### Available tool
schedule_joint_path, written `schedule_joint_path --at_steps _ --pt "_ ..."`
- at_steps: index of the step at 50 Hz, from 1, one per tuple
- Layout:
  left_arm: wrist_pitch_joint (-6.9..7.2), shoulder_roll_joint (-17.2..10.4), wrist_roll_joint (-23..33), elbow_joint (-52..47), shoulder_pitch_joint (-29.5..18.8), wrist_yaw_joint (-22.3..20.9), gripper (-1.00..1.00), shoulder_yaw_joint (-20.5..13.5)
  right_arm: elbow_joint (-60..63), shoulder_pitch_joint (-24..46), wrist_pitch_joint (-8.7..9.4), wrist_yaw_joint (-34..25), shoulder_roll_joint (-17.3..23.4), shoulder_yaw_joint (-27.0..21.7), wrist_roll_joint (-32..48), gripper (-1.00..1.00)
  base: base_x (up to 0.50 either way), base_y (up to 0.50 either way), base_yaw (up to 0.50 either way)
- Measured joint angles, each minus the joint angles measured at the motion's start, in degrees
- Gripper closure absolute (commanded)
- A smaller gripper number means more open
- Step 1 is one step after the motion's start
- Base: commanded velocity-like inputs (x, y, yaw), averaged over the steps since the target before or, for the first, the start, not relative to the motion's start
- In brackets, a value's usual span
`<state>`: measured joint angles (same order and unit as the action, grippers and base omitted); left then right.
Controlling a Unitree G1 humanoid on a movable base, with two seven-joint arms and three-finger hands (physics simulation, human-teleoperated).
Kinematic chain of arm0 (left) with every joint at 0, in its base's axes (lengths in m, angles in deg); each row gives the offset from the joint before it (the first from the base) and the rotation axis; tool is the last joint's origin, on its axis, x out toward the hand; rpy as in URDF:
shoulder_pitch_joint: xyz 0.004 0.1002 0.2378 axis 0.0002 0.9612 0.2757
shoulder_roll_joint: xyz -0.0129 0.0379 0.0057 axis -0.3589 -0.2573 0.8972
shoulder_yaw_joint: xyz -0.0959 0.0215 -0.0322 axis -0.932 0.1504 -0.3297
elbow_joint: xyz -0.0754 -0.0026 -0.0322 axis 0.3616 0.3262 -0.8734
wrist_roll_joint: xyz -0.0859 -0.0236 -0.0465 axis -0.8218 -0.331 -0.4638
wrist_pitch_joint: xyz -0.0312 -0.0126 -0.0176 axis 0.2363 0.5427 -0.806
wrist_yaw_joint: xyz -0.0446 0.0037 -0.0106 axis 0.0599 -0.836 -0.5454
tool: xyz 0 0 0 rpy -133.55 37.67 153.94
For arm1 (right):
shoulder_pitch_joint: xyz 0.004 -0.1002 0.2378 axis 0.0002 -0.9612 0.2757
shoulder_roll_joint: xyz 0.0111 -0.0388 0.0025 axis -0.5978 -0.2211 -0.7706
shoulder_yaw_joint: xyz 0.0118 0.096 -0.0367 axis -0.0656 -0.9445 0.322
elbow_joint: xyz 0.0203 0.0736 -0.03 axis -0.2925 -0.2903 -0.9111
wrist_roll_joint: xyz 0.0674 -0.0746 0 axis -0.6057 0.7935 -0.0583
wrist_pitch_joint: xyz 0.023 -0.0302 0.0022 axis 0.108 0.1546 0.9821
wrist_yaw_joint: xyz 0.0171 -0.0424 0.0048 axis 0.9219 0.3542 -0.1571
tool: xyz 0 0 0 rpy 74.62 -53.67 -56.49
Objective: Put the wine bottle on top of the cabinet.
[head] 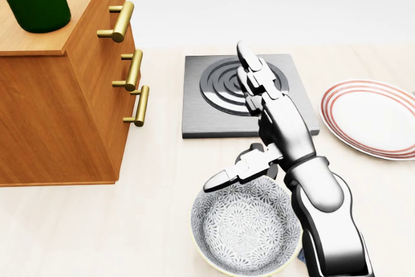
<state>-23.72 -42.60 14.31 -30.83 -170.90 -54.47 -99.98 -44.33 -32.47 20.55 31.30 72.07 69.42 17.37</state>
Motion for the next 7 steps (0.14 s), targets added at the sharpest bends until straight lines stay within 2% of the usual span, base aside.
schedule_joint_path --at_steps 2,4,7 --pt "0.0 4.19 -3.02 -6.5 0.19 3.87 -1.0 0.02 0.18 -0.39 0.0 0.16 -0.33 0.07 -0.56 -1.0 0.0 0.0 0.0" --pt "0.0 9.76 -6.51 -13.47 2.33 8.86 -1.0 0.18 -0.11 -0.87 0.0 0.33 -0.67 0.3 -1.03 -1.0 0.0 0.0 0.0" --pt "0.0 19.22 -10.2 -23.86 9.28 16.12 -1.0 2.52 -1.12 -1.56 0.0 0.64 -1.24 0.75 -1.67 -1.0 0.0 0.0 0.0"
